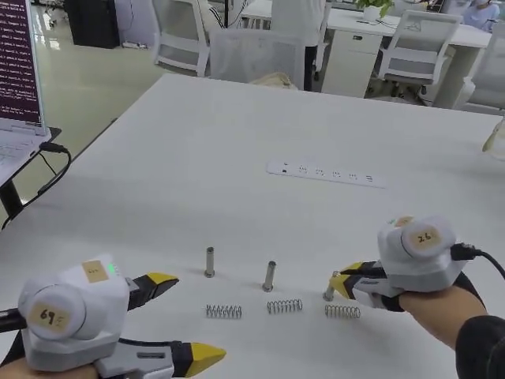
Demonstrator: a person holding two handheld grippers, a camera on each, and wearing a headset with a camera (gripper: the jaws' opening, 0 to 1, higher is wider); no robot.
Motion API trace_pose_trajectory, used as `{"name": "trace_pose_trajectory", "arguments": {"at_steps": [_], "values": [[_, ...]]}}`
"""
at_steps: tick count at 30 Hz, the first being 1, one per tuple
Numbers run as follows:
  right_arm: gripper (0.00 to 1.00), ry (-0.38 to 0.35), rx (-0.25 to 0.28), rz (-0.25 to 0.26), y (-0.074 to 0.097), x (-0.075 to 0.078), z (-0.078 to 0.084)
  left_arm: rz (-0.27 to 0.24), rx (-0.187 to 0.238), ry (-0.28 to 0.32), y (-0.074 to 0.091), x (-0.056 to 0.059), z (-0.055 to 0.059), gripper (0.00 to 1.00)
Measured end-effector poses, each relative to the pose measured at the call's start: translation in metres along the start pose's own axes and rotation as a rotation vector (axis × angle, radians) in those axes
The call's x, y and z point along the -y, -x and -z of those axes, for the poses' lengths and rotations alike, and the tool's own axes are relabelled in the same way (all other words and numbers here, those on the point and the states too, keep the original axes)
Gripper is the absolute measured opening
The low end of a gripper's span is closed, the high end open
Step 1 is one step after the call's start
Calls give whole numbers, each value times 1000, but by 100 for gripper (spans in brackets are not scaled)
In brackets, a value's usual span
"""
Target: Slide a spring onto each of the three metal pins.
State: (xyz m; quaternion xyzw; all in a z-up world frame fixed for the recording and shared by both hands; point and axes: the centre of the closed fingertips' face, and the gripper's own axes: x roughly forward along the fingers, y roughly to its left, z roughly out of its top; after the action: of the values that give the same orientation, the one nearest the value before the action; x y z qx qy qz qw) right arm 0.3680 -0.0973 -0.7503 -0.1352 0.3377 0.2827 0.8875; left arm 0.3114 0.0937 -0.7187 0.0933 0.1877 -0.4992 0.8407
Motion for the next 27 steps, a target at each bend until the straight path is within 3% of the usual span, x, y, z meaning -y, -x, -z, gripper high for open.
{"name": "trace_pose_trajectory", "arguments": {"at_steps": [27], "values": [[11,-7,2,-5,0,0,-1,2,1,0,-1,0,-1,69]]}}
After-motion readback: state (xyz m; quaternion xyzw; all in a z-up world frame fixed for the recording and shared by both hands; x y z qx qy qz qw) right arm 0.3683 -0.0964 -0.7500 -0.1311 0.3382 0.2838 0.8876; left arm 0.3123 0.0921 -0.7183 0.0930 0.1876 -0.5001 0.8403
